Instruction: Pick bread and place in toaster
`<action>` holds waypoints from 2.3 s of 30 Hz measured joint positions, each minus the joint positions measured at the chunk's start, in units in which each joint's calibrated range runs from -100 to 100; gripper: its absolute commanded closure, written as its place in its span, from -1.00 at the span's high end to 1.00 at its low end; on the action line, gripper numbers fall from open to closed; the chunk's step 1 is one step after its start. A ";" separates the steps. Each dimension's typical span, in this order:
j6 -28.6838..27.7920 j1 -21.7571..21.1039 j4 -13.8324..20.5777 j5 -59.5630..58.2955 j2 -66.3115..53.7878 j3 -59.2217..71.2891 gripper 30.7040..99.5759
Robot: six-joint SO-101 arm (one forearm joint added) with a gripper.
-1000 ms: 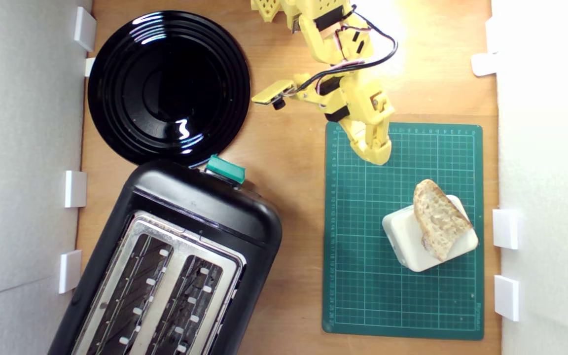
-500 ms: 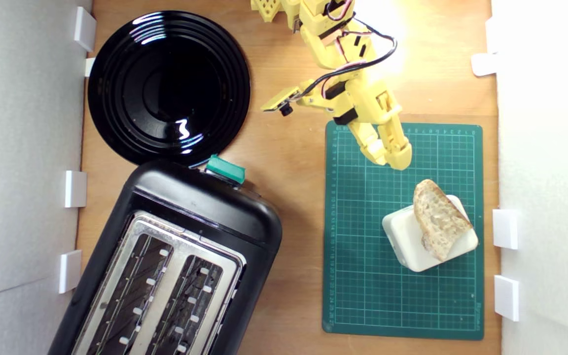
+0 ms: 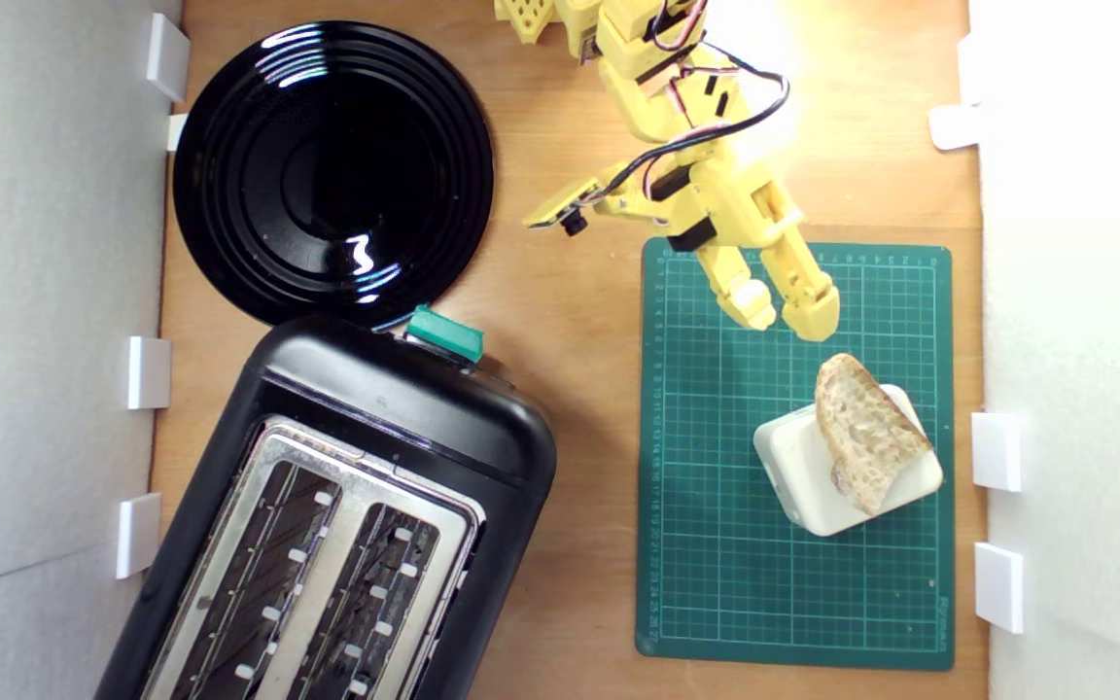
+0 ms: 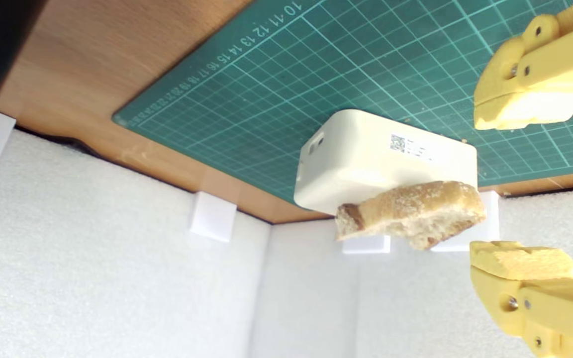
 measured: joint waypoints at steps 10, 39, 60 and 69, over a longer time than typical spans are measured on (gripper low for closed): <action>0.00 0.00 -0.80 0.00 0.25 -1.02 0.70; 0.00 -3.20 -0.89 0.00 10.50 -11.28 0.70; 0.00 -4.94 -4.44 0.00 16.13 -19.88 0.70; 0.00 -4.94 -4.26 0.00 18.40 -24.50 0.70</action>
